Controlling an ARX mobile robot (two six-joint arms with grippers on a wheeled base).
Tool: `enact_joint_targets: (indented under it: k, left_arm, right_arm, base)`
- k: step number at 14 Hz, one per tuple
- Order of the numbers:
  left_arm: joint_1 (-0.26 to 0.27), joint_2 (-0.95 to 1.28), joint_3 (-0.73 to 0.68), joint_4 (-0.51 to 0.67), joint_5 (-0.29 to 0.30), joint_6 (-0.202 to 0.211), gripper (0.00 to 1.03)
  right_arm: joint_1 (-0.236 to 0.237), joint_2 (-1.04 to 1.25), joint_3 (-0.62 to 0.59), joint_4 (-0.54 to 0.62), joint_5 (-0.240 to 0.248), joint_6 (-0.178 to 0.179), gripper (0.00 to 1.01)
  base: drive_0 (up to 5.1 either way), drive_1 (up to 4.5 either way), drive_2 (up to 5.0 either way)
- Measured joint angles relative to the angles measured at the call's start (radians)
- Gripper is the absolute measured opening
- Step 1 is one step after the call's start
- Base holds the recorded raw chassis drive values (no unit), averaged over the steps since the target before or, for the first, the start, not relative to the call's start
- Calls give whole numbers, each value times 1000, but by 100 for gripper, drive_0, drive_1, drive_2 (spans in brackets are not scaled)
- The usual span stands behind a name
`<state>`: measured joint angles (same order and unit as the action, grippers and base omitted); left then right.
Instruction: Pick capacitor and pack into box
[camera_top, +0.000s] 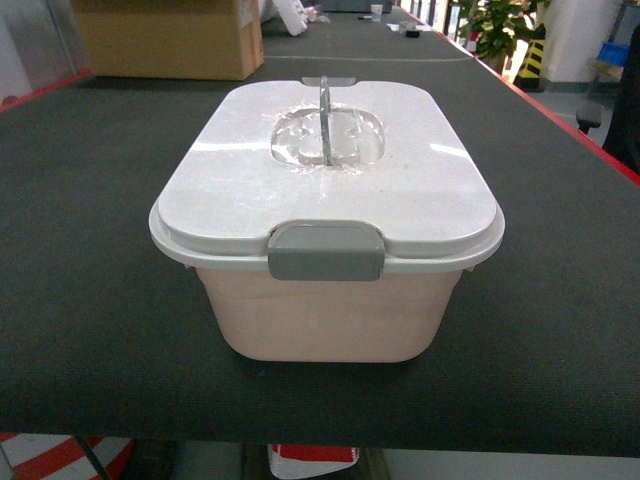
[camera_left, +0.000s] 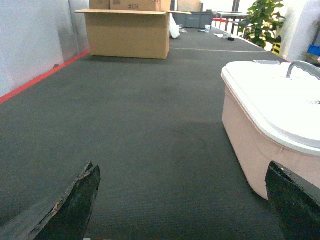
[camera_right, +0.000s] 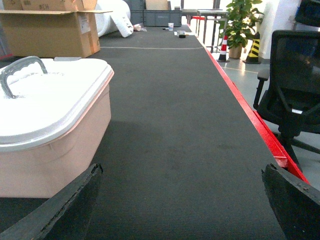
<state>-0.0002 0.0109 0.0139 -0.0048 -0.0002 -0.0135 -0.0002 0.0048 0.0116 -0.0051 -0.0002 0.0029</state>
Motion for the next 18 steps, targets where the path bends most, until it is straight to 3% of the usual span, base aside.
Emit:
enact_joint_targets:
  k: [18]
  left_arm:
    - [0,0,0,0,0,0,98]
  right_arm:
    - [0,0,0,0,0,0,98]
  base:
    - [0,0,0]
